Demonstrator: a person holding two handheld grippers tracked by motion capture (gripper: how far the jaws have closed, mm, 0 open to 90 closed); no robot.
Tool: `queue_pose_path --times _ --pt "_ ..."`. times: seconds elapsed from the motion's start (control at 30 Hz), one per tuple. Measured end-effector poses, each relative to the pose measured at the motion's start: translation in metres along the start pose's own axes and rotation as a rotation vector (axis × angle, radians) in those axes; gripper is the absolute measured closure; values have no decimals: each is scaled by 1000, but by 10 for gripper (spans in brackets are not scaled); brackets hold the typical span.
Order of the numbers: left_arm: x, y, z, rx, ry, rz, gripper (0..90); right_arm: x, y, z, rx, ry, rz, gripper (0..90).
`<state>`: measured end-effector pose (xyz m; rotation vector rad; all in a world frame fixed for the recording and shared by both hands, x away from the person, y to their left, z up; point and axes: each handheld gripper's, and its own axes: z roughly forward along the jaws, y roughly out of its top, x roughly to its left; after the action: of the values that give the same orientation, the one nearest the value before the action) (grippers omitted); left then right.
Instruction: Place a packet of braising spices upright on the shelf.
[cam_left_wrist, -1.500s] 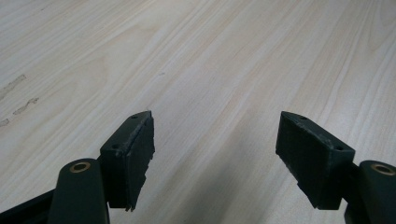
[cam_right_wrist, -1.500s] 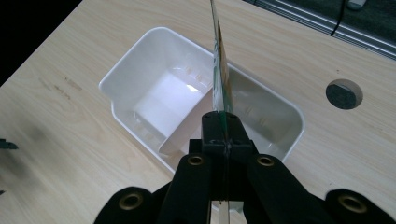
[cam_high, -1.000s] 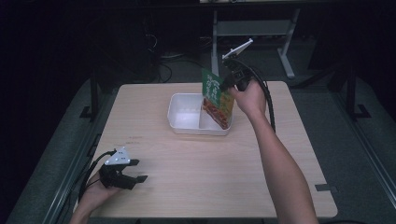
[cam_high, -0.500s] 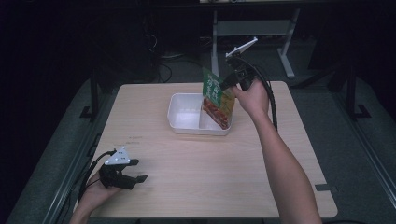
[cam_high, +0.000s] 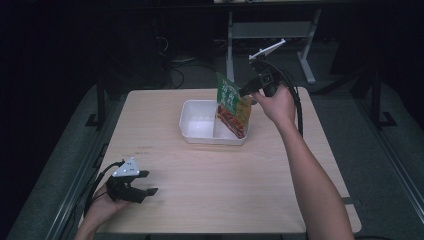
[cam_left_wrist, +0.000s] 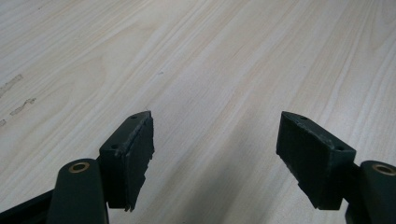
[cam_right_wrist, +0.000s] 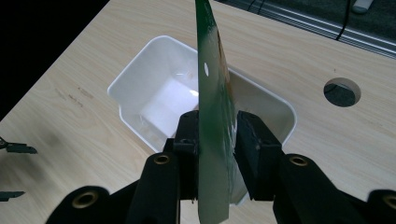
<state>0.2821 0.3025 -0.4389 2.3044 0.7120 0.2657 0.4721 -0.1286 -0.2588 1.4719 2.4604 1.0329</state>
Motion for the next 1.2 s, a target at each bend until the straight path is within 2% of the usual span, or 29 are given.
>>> queue_pose_path --times 0.33,0.73,1.2 --pt "0 0 0 3 0 1 268 -4 -7 -9 -16 21 6 664" --pt "0 0 1 5 1 1 268 -3 -16 -19 -28 40 -11 638" --pt "-2 1 2 6 1 -1 267 -10 -39 -29 -42 73 -9 596"
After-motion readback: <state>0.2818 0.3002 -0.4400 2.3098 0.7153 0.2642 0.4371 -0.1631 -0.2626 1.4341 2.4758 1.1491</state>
